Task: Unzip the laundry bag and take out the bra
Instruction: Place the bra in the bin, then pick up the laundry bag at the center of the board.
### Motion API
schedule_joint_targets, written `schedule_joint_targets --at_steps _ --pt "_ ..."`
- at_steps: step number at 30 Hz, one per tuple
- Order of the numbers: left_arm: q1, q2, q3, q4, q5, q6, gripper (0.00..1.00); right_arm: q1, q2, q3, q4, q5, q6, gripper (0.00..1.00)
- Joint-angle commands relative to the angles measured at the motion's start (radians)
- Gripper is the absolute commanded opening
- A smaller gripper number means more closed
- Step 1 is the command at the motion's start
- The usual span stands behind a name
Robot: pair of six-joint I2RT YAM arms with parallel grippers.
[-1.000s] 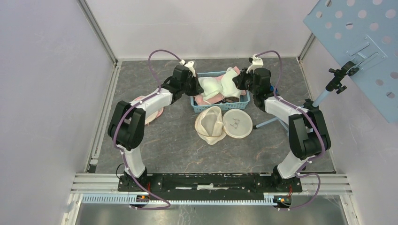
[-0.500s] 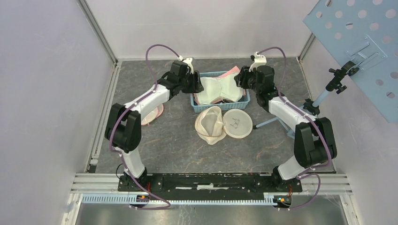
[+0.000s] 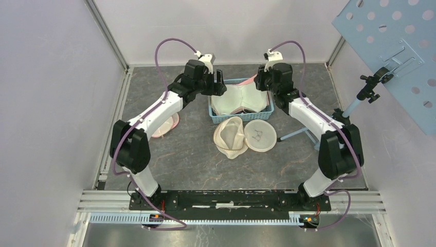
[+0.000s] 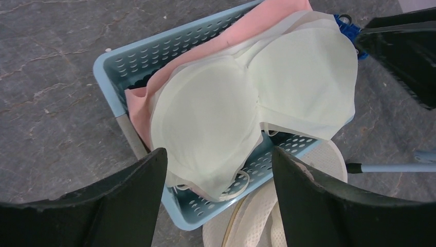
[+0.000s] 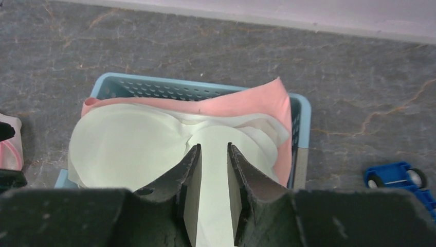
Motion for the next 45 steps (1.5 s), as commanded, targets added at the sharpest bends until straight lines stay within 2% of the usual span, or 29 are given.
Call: schedule_joint_targets --at_steps 1,3,8,14,18,24,26,27,30,33,37,42,45 --pt "-0.024 0.079 0.054 0.023 -0.002 0.027 0.81 0.001 0.092 0.064 -0.043 -0.006 -0.013 0.27" --pt "-0.025 0.113 0.070 0.026 -0.010 0.008 0.80 0.001 0.125 0.076 -0.051 0.008 -0.019 0.22" --pt "-0.024 0.194 0.108 0.013 -0.038 -0.023 0.80 0.000 0.188 0.085 -0.059 0.042 -0.026 0.21" --pt "-0.017 0.296 0.170 -0.040 -0.049 -0.032 0.81 -0.001 0.288 0.140 -0.087 0.048 -0.035 0.24" --pt "-0.014 0.278 0.164 -0.046 -0.049 -0.035 0.81 -0.002 0.276 0.149 -0.086 0.009 -0.034 0.29" --pt "-0.013 0.157 0.153 -0.058 -0.036 -0.041 0.83 0.002 0.152 0.175 -0.117 -0.048 -0.031 0.45" --pt "-0.013 0.112 0.153 -0.072 -0.025 -0.041 0.84 0.002 0.098 0.182 -0.131 -0.071 -0.035 0.47" --pt "-0.014 0.088 0.149 -0.080 -0.016 -0.040 0.90 0.002 0.068 0.185 -0.137 -0.080 -0.037 0.48" --pt "-0.013 0.019 0.118 -0.094 0.008 -0.041 0.92 0.002 -0.004 0.181 -0.170 -0.112 -0.040 0.51" --pt "-0.015 -0.049 0.069 -0.102 0.061 -0.044 0.92 0.003 -0.099 0.097 -0.183 -0.122 -0.041 0.51" --pt "-0.022 -0.170 -0.069 -0.089 0.113 -0.050 0.93 0.003 -0.274 -0.084 -0.191 -0.132 -0.047 0.52" --pt "-0.060 -0.298 -0.238 -0.038 0.126 -0.086 0.93 0.003 -0.470 -0.274 -0.262 -0.109 -0.065 0.53" --pt "-0.098 -0.333 -0.299 -0.021 0.106 -0.106 0.93 0.003 -0.536 -0.348 -0.311 -0.067 -0.082 0.53"
